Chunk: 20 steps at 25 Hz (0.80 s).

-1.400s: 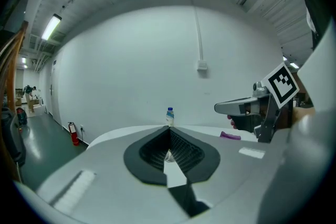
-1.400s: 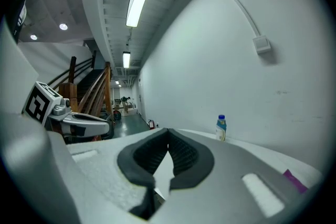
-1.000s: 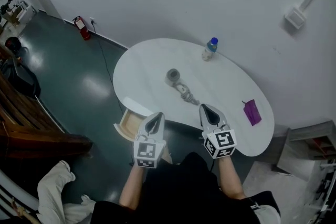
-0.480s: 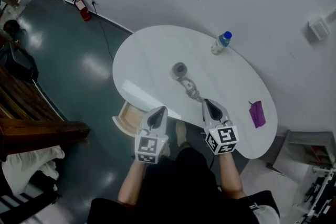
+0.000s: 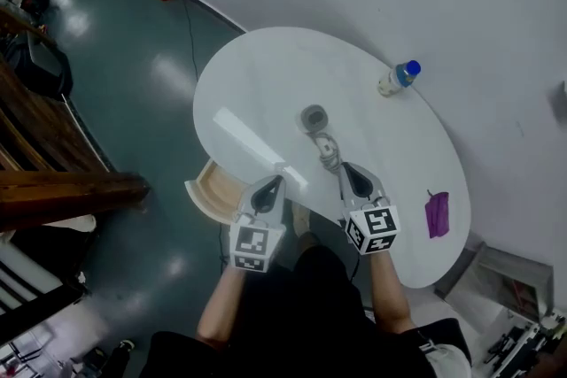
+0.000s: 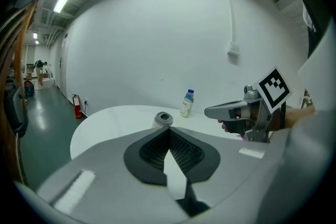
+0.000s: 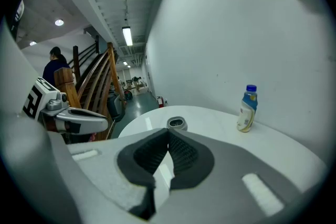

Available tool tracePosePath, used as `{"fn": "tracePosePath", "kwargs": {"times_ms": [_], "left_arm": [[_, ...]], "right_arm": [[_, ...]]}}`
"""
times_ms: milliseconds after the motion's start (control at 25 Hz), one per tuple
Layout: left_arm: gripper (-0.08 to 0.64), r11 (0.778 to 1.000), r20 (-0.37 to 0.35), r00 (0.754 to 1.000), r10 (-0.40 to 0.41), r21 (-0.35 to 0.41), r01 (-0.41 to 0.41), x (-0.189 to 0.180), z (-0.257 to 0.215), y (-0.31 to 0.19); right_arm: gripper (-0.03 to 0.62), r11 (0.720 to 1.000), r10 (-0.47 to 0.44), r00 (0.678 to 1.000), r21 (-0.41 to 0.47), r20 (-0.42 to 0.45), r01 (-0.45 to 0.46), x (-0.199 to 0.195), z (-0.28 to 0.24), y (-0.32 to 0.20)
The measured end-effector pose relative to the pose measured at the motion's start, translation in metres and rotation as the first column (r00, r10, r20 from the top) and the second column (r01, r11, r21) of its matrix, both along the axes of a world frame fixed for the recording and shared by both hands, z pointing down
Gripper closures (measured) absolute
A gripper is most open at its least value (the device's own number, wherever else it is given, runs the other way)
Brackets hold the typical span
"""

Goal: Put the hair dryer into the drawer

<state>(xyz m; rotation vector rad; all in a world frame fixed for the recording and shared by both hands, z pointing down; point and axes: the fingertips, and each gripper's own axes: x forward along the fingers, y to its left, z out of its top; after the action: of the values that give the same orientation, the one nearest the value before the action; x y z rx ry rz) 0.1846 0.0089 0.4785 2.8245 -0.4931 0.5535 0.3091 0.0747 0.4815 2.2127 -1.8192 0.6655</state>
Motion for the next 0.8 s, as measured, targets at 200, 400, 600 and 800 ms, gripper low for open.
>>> {"fn": "tracePosePath", "kwargs": {"times_ms": [200, 400, 600, 800], "left_arm": [[0.552, 0.998, 0.038, 0.998, -0.049, -0.036, 0.051, 0.012, 0.02, -0.008], [0.552, 0.992, 0.08, 0.992, -0.095, -0.074, 0.101, 0.018, 0.045, -0.014], [0.552, 0.983, 0.123, 0.983, -0.14, -0.1, 0.153, 0.018, 0.062, -0.021], [0.552, 0.975, 0.142, 0.974, -0.174, -0.112, 0.191, 0.022, 0.072, -0.023]], "right_arm": [[0.589, 0.996, -0.068, 0.996, -0.055, 0.051, 0.071, 0.011, 0.032, -0.016], [0.584, 0.988, -0.109, 0.989, -0.1, 0.104, 0.119, 0.024, 0.063, -0.029], [0.559, 0.973, -0.17, 0.976, -0.135, 0.133, 0.188, 0.029, 0.089, -0.046], [0.436, 0.948, -0.22, 0.962, -0.197, 0.16, 0.25, 0.032, 0.118, -0.055]]}}
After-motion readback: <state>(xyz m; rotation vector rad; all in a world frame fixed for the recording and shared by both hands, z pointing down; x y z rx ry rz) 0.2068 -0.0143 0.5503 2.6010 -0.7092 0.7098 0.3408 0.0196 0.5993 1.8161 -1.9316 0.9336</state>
